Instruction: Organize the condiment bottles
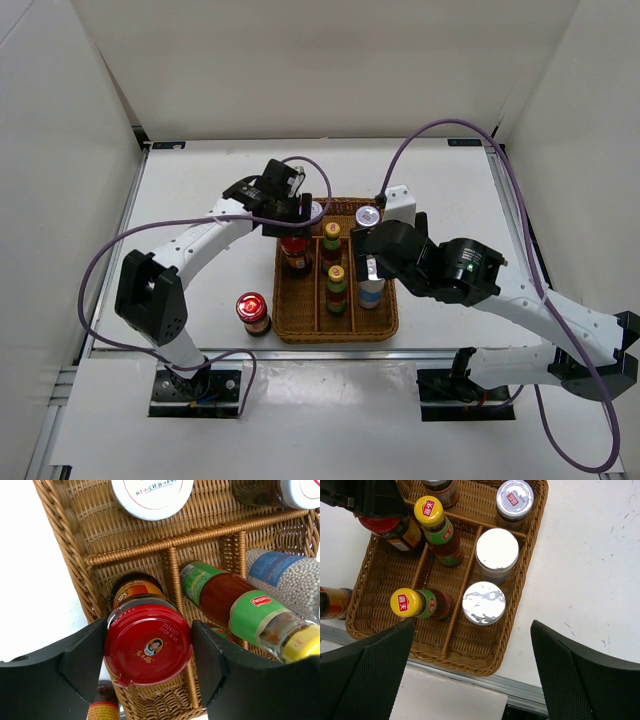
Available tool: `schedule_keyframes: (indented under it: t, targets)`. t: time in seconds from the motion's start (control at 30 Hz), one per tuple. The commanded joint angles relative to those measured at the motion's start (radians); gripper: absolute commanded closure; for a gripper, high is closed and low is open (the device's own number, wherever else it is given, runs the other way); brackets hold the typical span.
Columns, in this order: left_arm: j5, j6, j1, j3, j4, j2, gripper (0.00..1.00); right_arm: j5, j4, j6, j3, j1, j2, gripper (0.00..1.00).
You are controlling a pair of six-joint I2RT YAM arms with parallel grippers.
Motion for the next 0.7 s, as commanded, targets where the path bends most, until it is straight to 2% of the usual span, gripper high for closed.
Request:
schedule_keyframes:
  t: [0.0,0.03,0.1,0.13,0.3,0.4,0.53,0.67]
  targets:
    - [-0.004,-0.016,-0.012,0.01,0.052,-0.02,0.5,0.04,-0.022,0.013,-0.003,0.006,-0.018,0.0]
    - [-0.004,-0.016,-0.012,0.01,0.052,-0.02,0.3,0.04,-0.022,0.013,-0.003,0.006,-0.018,0.0]
    - [-0.024,-0.016,-0.012,0.019,0.043,-0.02,0.13,0.04,-0.022,0.013,0.006,0.006,-0.027,0.0]
    - [-0.039,-0.016,-0.012,0.043,0.034,-0.034,0.0,0.04,-0.022,0.013,0.006,0.006,-0.027,0.0]
    - [-0.175,0.04,-0.012,0.126,-0.066,-0.159,0.0,0.04,-0.022,0.022,-0.003,0.006,-0.018,0.0]
    - [-0.211,0.068,-0.012,0.148,-0.092,-0.261,0.0,0.04,-0.022,0.022,-0.003,0.006,-0.009,0.0]
    - [-0.193,0.077,-0.012,0.056,-0.101,-0.397,0.0,0.049,-0.001,0.013,-0.014,0.006,-0.009,0.0]
    - [-0.136,0.009,-0.012,-0.086,-0.162,-0.489,0.0,0.04,0.022,-0.005,-0.023,-0.003,0.01,0.0]
